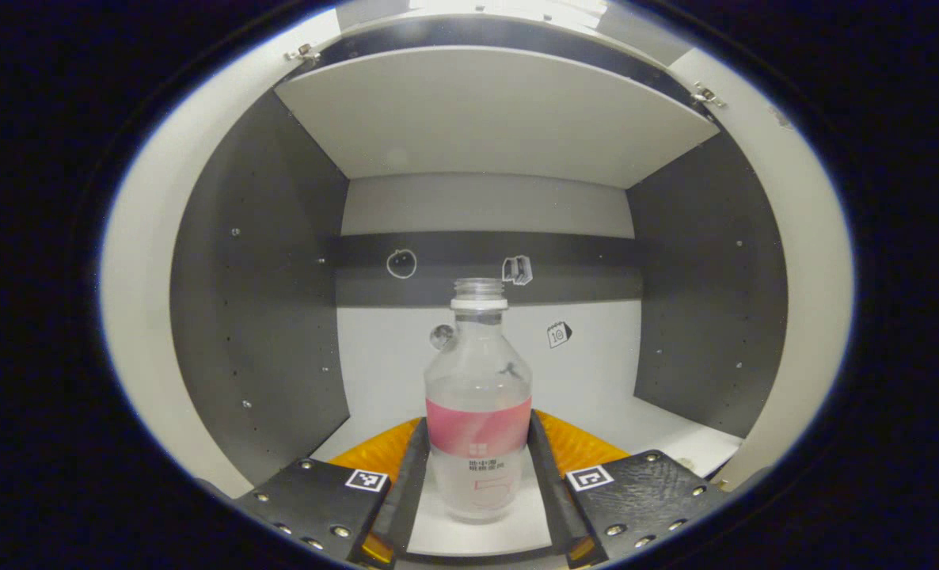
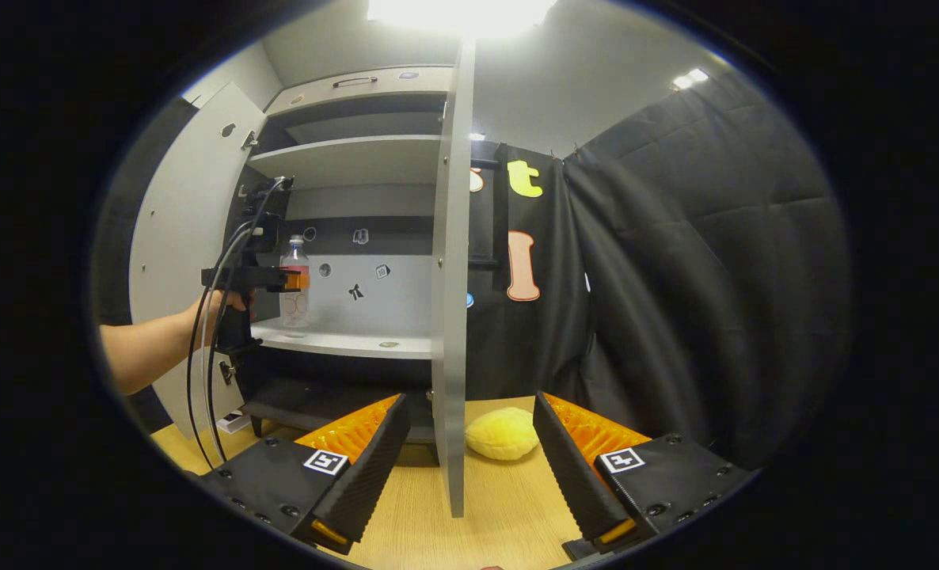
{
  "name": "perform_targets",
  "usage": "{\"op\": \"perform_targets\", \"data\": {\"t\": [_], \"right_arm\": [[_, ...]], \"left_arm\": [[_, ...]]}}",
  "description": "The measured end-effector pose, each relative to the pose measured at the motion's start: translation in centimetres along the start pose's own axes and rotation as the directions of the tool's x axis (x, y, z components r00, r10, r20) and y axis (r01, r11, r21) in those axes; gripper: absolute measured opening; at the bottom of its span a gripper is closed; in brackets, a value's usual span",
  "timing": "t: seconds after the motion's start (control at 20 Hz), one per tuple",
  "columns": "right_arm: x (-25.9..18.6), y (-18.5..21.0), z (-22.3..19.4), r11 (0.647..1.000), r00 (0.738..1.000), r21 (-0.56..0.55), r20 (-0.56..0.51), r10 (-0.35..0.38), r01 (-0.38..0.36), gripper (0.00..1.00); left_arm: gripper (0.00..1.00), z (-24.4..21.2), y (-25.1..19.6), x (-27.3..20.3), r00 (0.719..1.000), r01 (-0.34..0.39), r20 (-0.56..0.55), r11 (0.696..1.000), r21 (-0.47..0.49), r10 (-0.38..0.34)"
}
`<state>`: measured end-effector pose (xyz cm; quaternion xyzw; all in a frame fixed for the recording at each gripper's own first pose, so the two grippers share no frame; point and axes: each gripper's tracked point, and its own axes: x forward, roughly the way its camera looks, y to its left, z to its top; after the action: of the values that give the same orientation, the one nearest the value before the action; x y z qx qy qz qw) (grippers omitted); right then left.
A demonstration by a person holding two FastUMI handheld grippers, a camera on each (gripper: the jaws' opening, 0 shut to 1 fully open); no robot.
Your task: Grasp the bottle in the cabinet with the left hand and place it on the coaster, then close the right door with the right hand and the left door with the left hand.
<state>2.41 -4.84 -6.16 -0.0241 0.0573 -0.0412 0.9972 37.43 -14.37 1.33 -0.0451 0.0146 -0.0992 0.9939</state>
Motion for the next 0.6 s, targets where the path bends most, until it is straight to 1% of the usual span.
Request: {"op": "perform_targets", "data": {"t": [0.1,0.25,0.5,0.6], "right_arm": [[-0.3,-0.3,-0.1,1.000,1.000,0.009,0.002,0.017,-0.017,0.99],[-0.8,-0.4,0.2,0.998,0.999,0.028,0.012,0.048,-0.048,0.99],[-2.0,-0.5,0.2,0.994,0.994,0.014,0.020,0.106,-0.106,1.00],[-2.5,-0.5,0.2,0.992,0.992,0.016,0.025,0.126,-0.126,0.99]], "left_arm": [[0.66,0.4,-0.6,-1.9,1.000,0.018,0.014,1.000,-0.006,-0.018],[0.66,0.6,-1.6,-5.2,0.999,0.027,0.041,1.000,0.000,-0.027],[0.66,-1.0,-2.8,-10.0,0.999,0.035,0.036,0.999,0.022,-0.036],[0.66,-1.6,-2.7,-11.7,0.999,0.022,0.038,1.000,0.016,-0.022]]}}
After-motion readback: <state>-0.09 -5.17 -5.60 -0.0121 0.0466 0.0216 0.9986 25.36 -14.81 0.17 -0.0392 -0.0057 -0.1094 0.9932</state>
